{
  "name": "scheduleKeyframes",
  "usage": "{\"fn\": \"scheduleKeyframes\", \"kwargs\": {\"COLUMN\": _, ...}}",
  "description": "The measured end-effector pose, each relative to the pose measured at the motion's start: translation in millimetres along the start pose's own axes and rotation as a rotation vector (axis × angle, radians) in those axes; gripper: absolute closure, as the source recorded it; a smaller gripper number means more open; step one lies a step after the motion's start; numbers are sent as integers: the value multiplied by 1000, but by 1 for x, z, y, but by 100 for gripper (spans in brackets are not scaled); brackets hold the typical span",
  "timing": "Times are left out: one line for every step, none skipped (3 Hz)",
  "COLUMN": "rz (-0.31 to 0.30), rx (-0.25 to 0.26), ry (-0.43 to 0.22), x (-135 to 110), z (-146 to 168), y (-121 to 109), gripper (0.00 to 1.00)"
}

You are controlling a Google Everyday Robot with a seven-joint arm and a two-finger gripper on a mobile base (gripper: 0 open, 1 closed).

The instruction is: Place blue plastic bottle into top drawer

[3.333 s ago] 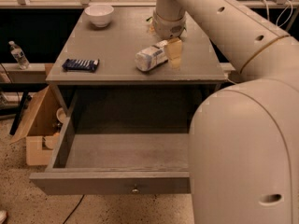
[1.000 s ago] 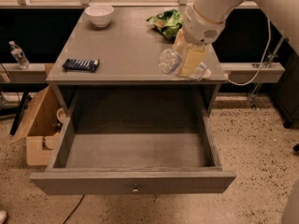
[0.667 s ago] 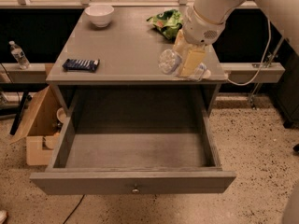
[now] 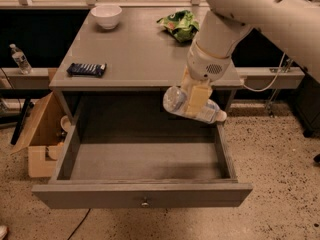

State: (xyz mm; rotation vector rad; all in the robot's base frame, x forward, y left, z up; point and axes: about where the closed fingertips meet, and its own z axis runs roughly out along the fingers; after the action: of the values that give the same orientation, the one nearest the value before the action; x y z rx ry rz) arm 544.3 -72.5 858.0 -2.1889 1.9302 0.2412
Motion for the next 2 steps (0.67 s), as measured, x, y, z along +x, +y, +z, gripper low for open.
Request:
{"fn": "scheduleKeyframes", "kwargs": {"rz": 47, "rx": -65, "ry": -18, "x": -14, "z": 28, "y": 21, "gripper": 100}}
{"fn": "scheduleKeyframes", "kwargs": {"rz": 170, "rx": -76, "ry": -6, "x": -14, "z": 68, "y": 30, "gripper": 100}}
